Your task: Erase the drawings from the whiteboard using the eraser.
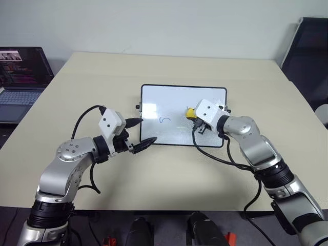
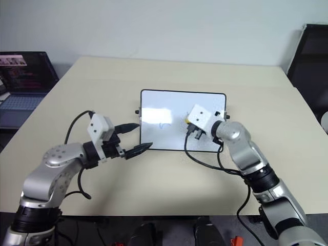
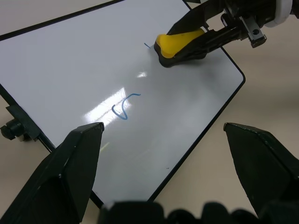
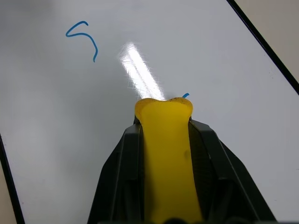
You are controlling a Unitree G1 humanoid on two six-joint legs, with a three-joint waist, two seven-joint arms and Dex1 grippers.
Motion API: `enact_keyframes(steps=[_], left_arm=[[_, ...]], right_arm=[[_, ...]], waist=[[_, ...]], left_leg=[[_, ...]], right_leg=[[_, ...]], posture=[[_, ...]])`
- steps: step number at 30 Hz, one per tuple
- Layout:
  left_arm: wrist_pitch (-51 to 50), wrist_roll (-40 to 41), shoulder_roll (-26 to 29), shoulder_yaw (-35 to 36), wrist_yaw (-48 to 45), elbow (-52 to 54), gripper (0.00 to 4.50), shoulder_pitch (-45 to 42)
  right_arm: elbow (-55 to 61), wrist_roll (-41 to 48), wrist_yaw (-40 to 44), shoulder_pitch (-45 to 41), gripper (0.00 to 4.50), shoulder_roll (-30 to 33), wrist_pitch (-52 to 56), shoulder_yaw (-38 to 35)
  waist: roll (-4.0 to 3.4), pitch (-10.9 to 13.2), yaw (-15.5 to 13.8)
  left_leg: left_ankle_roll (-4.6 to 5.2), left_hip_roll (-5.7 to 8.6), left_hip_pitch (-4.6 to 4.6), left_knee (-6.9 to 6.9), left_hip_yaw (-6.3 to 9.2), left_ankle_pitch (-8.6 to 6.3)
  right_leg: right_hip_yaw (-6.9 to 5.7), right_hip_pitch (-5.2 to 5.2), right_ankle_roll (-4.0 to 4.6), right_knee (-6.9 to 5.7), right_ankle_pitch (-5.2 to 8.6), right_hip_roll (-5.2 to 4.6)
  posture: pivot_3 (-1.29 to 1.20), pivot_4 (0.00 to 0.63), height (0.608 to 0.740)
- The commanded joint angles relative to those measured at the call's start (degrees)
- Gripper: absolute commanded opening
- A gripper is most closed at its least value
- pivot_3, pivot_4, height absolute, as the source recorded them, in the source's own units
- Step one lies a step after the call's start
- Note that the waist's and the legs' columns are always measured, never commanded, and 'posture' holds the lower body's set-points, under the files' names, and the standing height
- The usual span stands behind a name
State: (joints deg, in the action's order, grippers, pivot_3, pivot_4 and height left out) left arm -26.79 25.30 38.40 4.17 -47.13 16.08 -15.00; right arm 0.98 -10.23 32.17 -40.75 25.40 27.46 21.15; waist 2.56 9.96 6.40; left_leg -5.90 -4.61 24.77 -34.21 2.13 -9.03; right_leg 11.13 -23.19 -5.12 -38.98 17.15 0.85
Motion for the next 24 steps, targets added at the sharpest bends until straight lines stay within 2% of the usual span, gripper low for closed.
enact_keyframes(steps=[1, 8, 14, 24], left_arm=[[1.2, 0.0, -0.1, 0.0, -0.6, 1.0, 4.50, -0.2], [0.9, 0.0, -0.2, -0.1, -0.6, 1.2, 4.50, -0.1], [0.6, 0.1, -0.5, 0.1, -0.5, 1.8, 4.50, 0.3], [0.1, 0.4, -0.6, -0.1, -0.3, 2.4, 4.50, 0.3]], right_arm=[[-4.5, -3.1, -5.6, -3.2, 0.99, -1.3, -2.3, -2.4], [-6.3, -2.3, -2.4, -3.7, 0.99, -3.0, -3.2, -1.2], [-2.6, -2.6, 5.9, 0.3, 0.99, 1.1, 0.6, 1.2], [1.5, -2.7, 8.2, 1.6, 0.99, 3.5, 3.0, -0.5]], waist=[[0.00, 0.0, 0.1], [0.00, 0.0, 0.1], [0.00, 0.0, 0.1], [0.00, 0.0, 0.0]], left_leg=[[0.03, 0.00, 0.00, -0.03, 0.00, 0.03], [0.09, 0.00, 0.01, -0.05, 0.00, 0.07], [0.08, -0.02, 0.01, -0.02, 0.00, 0.07], [0.09, 0.00, 0.01, -0.07, 0.00, 0.07]], right_leg=[[0.01, -0.01, -0.02, 0.00, -0.07, 0.00], [0.01, 0.00, -0.02, 0.02, -0.13, 0.00], [0.00, 0.00, -0.01, 0.02, -0.11, 0.01], [0.00, 0.00, -0.01, 0.03, -0.12, -0.01]], posture=[[0.00, 0.150, 0.740], [0.00, 0.150, 0.740], [0.00, 0.150, 0.740], [0.00, 0.150, 0.740]])
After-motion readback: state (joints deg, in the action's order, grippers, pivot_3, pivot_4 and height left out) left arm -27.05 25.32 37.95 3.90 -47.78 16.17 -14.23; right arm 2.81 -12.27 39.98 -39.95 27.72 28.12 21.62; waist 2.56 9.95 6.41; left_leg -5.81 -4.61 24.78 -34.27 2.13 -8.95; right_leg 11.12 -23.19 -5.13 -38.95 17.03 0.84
